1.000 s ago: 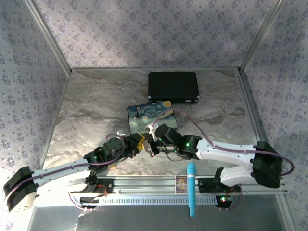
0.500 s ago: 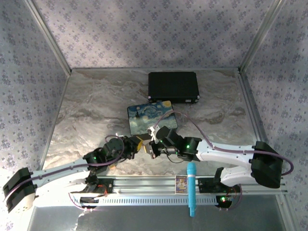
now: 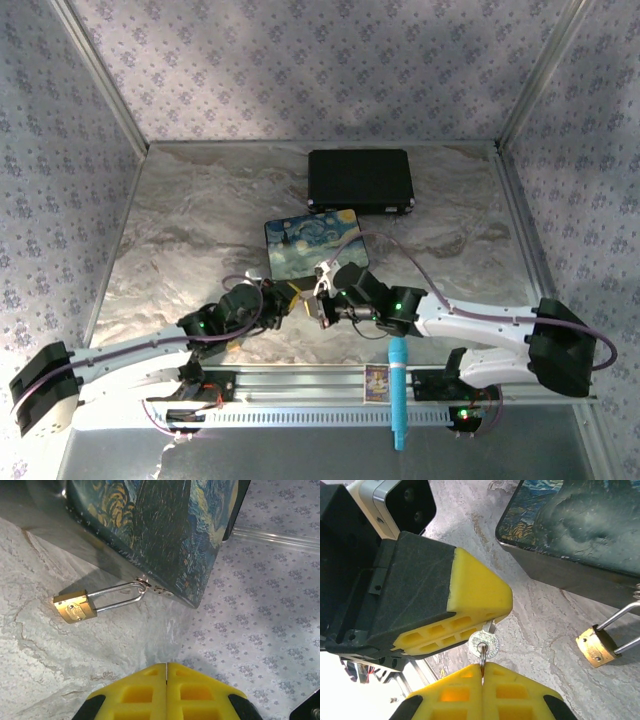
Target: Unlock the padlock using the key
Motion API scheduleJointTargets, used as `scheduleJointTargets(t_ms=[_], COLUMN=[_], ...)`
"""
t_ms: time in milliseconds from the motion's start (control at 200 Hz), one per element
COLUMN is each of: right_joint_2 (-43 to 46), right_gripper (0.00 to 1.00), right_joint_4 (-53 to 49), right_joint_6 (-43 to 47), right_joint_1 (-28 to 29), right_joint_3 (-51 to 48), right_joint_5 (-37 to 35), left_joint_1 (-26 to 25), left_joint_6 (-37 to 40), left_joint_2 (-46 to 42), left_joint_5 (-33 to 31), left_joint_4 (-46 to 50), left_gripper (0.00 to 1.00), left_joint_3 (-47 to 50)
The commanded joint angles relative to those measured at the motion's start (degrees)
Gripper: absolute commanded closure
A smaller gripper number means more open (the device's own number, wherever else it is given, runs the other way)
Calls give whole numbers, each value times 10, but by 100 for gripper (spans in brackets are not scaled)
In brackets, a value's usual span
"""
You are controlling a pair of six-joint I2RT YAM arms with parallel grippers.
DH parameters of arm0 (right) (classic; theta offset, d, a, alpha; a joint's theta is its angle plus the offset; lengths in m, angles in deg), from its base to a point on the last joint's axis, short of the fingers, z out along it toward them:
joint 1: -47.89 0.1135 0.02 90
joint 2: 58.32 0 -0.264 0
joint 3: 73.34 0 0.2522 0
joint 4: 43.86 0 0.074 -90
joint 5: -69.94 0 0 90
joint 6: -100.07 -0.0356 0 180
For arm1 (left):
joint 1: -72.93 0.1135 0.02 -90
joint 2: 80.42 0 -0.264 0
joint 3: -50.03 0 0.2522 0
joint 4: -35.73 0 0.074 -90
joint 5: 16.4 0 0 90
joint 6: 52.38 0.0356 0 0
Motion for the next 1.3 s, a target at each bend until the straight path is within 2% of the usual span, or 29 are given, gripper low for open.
scheduleJointTargets(t_ms=[0,65,135,200,295,430,615,685,810,1294], right_joint_2=[25,54,87,111,120,107,96,92,68,-2], right_gripper=[72,39,10,4,8,26,37,41,44,70], right_joint_4=[1,54,154,236,303,415,456,442,445,540], right_joint_6=[-36,-71,-120,-163,-189,-210,-219,-217,-217,-245], right_joint_1=[-12,-18,-22,-29,-35,-38,-58,-63,-63,-64], right_joint_3=[-21,-59,-110,-145,-153,-162,-157,-145,-132,-120], right_joint_5=[-4,4,5,5,20,37,41,47,57,93], left_joint_1=[-3,-3,-3,-3,-3,-3,-3,-3,-4,-6], left_joint_6=[64,113,170,217,268,295,296,291,289,278], left_joint_2=[-1,-9,-17,-22,-27,-24,-29,-32,-33,-41], left_joint_5=[-18,-50,-79,-90,-84,-65,-55,-58,-58,-66], left_joint_4=[-15,-37,-96,-150,-197,-258,-281,-285,-286,-275], left_gripper=[100,100,100,100,100,100,100,100,100,100], left_joint_3=[-24,-18,-1,9,7,8,9,12,11,16])
